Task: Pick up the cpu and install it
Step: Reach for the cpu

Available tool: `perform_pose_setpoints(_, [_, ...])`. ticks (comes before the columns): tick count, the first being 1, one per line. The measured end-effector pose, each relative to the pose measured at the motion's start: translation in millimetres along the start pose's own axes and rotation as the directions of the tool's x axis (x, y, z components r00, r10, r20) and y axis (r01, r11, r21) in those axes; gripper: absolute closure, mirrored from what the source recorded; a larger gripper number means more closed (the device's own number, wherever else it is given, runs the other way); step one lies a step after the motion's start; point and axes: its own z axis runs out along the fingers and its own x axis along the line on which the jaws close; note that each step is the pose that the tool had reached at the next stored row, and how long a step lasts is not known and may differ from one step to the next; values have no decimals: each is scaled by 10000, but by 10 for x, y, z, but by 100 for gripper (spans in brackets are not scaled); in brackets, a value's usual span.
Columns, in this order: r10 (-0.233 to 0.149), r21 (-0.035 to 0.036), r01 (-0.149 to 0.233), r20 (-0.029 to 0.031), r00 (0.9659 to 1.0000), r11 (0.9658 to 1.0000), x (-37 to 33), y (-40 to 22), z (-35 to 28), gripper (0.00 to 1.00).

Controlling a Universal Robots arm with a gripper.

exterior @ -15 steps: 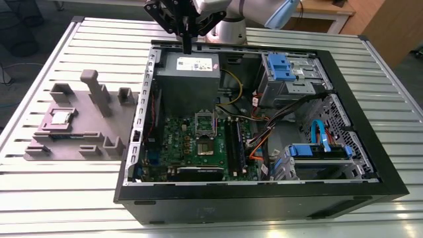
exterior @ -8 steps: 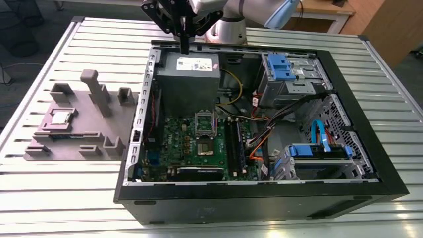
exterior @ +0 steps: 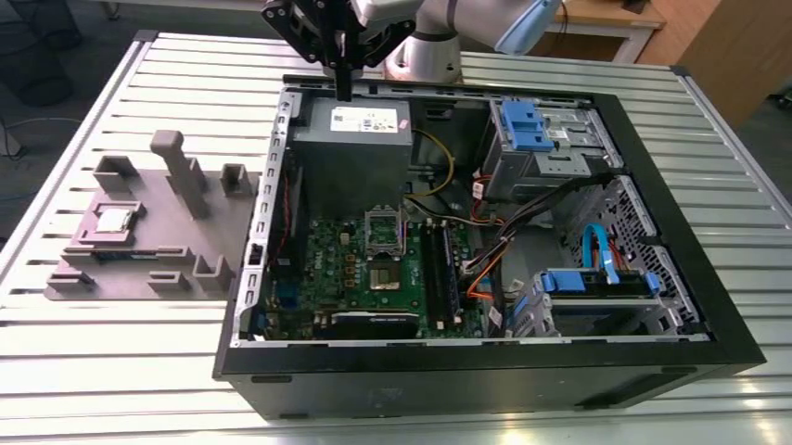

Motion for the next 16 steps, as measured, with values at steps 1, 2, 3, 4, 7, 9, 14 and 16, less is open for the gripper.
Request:
perform_pose_setpoints(1, [0, -1, 0, 0, 10000, 10000, 0, 0, 0, 90])
perform_pose_setpoints(2, [0, 0, 0, 0, 10000, 10000, 0, 0, 0, 90])
perform_pose_setpoints(3, [-1, 0, 1, 0, 10000, 10000, 1, 0, 0, 90])
perform_pose_setpoints(4, [-1, 0, 1, -1, 10000, 10000, 4, 0, 0, 90])
perform_pose_setpoints(7, [1, 0, -1, -3, 10000, 10000, 8, -1, 1, 90])
perform_pose_setpoints(9, [0, -2, 0, -2, 10000, 10000, 20, -2, 3, 90])
perform_pose_setpoints(14, [0, 0, 0, -3, 10000, 10000, 46, -3, 3, 90])
perform_pose_setpoints(16, [0, -1, 0, -4, 10000, 10000, 58, -5, 3, 90])
